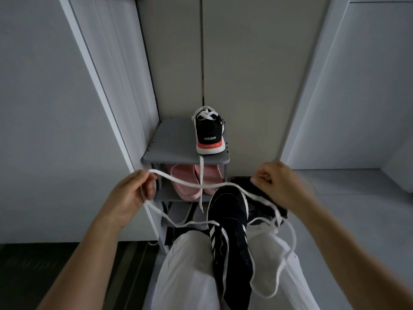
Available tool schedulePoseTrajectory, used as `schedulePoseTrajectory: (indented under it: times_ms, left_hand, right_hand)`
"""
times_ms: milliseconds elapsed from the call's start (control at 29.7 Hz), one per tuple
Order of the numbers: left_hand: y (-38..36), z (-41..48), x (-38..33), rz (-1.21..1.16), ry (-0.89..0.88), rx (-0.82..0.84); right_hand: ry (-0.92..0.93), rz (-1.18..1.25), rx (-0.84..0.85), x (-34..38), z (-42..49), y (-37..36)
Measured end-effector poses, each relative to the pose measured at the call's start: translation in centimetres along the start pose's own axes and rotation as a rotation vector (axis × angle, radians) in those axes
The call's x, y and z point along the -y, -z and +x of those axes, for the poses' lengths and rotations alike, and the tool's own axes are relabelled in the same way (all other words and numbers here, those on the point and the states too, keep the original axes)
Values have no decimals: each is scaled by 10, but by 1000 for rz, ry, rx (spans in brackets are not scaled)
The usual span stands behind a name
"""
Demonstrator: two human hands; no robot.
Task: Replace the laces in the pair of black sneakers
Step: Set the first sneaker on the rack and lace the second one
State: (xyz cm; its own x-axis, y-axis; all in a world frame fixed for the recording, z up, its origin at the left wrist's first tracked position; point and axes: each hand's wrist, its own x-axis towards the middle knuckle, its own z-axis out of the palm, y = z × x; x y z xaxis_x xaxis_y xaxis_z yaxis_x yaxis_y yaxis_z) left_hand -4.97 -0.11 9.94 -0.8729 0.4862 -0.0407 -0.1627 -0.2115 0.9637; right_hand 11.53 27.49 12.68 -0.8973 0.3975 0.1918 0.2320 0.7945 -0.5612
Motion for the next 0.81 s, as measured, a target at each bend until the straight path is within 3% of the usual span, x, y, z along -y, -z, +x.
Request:
schedulePoseTrajectory:
  times_ms: [67,202,336,437,571,740,807]
  left_hand:
    - [-13,-3,-5,-86,-35,57]
    - [-24,-2,-27,-199,-86,125]
    - [-35,-3,-46,-182,-132,189]
    - [-42,-1,-55,-177,-157,251]
    - [-45,5,-54,-178,-145,320]
    - [-50,3,-36,-187,-78,312]
    - [-48,0,-29,-217,-66,287]
  right_hand:
    - [91,-89,66,23,-27,-27]
    - [71,-460,144,43,-75,-82]
    - [23,-401,51,32,-77,-104]
    - [-32,-224,97,38,-75,-86]
    - [267,-214,134,33,-89,-60]
    - [367,-179,60,24,-104,-62]
    - [279,-61,21,4,-106,-66]
